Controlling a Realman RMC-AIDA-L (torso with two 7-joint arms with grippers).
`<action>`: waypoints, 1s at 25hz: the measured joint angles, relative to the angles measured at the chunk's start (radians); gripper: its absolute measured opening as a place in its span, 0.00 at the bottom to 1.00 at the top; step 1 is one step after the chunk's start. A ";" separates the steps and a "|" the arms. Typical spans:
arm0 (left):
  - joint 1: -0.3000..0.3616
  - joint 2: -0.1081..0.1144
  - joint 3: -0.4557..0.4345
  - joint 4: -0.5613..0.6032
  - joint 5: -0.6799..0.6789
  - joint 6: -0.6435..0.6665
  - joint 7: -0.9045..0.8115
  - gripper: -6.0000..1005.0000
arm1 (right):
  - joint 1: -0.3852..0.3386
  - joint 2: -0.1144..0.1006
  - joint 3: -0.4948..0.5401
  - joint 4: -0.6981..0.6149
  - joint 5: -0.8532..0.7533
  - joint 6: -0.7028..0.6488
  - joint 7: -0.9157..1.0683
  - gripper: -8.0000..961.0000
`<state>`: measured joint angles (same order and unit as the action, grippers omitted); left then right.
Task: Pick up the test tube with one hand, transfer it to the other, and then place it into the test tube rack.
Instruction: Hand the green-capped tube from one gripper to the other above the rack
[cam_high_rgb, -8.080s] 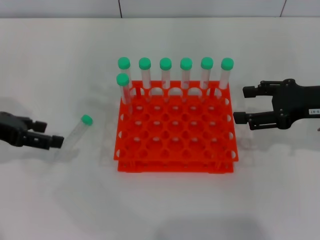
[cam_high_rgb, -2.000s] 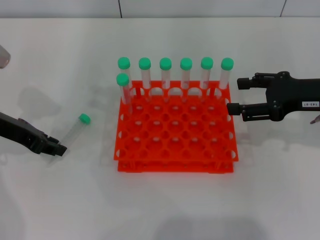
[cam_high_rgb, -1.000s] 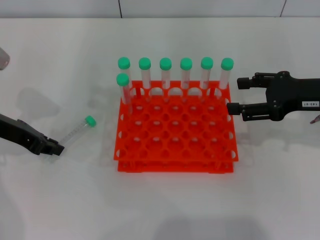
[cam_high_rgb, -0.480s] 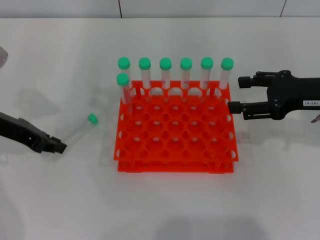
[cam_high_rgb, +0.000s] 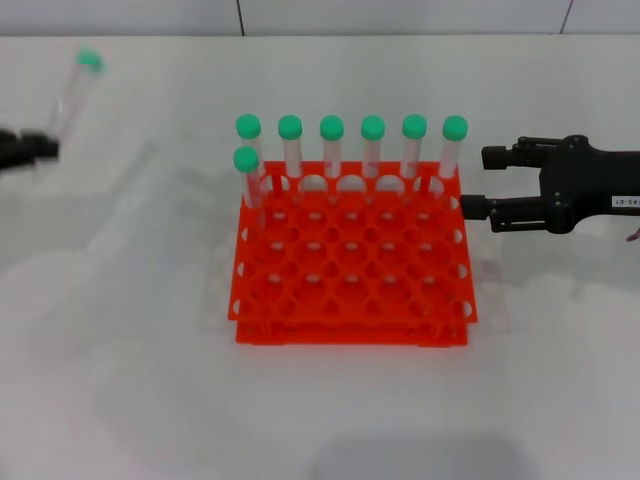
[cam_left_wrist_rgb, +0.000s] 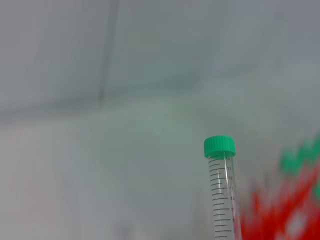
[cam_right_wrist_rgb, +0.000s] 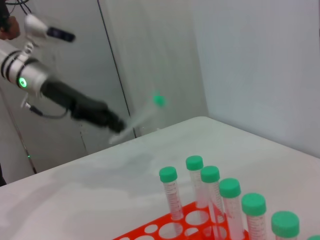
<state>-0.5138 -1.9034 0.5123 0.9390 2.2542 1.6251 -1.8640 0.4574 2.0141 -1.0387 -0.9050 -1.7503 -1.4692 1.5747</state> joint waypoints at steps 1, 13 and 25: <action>0.010 0.002 -0.011 0.005 -0.047 0.000 0.011 0.19 | 0.000 0.000 0.000 0.000 0.000 0.001 0.000 0.83; -0.035 -0.049 -0.010 -0.116 -0.440 -0.014 0.216 0.19 | 0.005 -0.001 0.000 -0.011 0.027 0.000 -0.003 0.83; -0.155 -0.072 0.133 -0.310 -0.431 -0.059 0.314 0.19 | 0.004 -0.003 0.000 -0.015 0.059 -0.009 -0.023 0.83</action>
<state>-0.6692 -1.9757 0.6454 0.6295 1.8235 1.5666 -1.5504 0.4610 2.0115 -1.0385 -0.9203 -1.6911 -1.4781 1.5514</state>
